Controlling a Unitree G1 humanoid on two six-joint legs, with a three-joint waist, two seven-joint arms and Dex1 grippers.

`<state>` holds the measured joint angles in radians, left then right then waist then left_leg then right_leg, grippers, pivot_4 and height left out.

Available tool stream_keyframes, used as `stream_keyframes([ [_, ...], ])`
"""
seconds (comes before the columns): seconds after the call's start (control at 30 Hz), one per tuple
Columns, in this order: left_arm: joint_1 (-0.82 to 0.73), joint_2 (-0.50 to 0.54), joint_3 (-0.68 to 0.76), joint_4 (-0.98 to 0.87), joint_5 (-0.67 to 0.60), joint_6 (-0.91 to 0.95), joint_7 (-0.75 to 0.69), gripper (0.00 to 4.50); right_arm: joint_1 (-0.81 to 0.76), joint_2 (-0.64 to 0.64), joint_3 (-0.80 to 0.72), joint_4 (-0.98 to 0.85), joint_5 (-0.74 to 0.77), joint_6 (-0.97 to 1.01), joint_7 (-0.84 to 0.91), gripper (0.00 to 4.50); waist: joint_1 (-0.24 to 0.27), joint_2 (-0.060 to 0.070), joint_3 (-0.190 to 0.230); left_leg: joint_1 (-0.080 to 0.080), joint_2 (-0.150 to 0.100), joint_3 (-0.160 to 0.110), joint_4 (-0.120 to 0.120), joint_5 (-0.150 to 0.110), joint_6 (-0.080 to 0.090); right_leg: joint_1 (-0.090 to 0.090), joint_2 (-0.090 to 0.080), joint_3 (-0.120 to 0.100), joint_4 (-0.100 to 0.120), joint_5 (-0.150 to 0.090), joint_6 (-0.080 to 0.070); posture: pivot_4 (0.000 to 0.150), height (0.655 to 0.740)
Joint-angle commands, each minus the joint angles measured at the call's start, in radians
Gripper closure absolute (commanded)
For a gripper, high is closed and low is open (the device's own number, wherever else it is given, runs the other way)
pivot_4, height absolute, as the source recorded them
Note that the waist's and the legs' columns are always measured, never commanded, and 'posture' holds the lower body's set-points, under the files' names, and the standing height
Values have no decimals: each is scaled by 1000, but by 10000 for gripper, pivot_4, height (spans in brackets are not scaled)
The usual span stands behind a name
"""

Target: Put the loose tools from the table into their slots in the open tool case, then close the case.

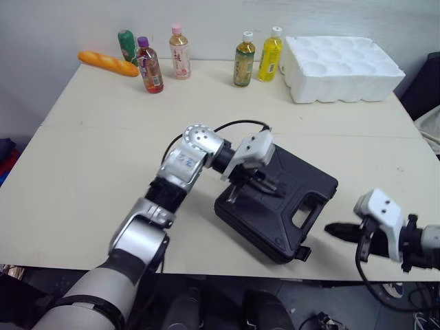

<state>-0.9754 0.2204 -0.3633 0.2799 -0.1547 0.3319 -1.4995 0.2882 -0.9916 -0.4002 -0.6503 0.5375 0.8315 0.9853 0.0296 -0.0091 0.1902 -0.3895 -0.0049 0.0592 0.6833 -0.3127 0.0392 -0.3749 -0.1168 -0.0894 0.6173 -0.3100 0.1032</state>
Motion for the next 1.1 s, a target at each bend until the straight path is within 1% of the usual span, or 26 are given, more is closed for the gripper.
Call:
stream_keyframes([
  [0.03,41,5,-70,-138,-9,43,-2,45000,62,11,2,-91,36,7,10,44503,1,0,0,0,0,0,0,0,1,1,-1,0,-1,0,0,1500,7384],
  [0.07,46,6,-79,-144,-7,50,6,45000,72,12,10,-99,35,1,7,44503,0,0,0,0,0,0,0,0,1,1,-1,1,-5,0,1,1500,7384],
  [0.2,62,6,-148,-132,42,31,40,45000,74,23,42,-110,44,6,-19,44503,-2,0,0,0,0,-1,0,-1,1,0,-1,2,-5,0,1,1500,7384],
  [0.33,72,13,-226,-64,149,-94,100,45000,32,33,65,-115,74,17,-44,44503,-4,0,0,0,1,0,-1,-1,1,0,0,2,-5,0,0,1500,7384],
  [0.4,79,31,-261,-45,180,-128,94,45000,-3,39,76,-119,99,30,-59,44503,-3,0,0,1,1,0,-1,-1,1,0,0,2,-5,0,0,1500,7384],
  [0.53,86,58,-302,-30,214,-185,81,45000,-83,58,101,-125,156,67,-95,44503,-4,0,0,2,1,0,-1,-1,1,1,-1,2,-5,0,0,1500,7384],
  [0.7,83,45,-303,5,216,-196,104,45000,-162,85,163,-136,181,96,-135,44503,-13,-3,-4,3,3,0,-1,-1,0,1,0,2,-5,0,-1,1500,7384],
  [0.8,88,44,-307,16,220,-209,109,45000,-204,107,159,-137,222,127,-160,44503,-18,-2,-4,4,4,0,-1,-1,0,1,0,2,-4,-1,-2,1500,7384],
  [0.9,100,50,-294,18,209,-209,115,45000,-185,70,156,-150,181,103,-142,44503,-18,-2,-5,4,4,0,-1,-1,0,1,0,2,-4,-1,-2,1500,7384],
  [1.03,111,67,-178,-35,99,-68,125,45000,-125,26,123,-133,85,36,-147,44503,-15,-2,-6,4,4,-1,-1,-2,0,1,0,2,-4,-1,-2,1500,7384],
  [1.07,119,89,-120,-77,52,4,134,41889,-105,21,83,-125,83,18,-128,44958,-14,-2,-6,4,4,0,-1,-2,0,0,0,2,-4,-1,-2,1500,7384],
  [1.1,126,121,-41,-125,-11,97,146,38288,-89,17,20,-111,100,10,-99,41826,-15,-2,-6,3,4,0,-1,-2,0,0,0,2,-4,-1,-2,1500,7384],
])
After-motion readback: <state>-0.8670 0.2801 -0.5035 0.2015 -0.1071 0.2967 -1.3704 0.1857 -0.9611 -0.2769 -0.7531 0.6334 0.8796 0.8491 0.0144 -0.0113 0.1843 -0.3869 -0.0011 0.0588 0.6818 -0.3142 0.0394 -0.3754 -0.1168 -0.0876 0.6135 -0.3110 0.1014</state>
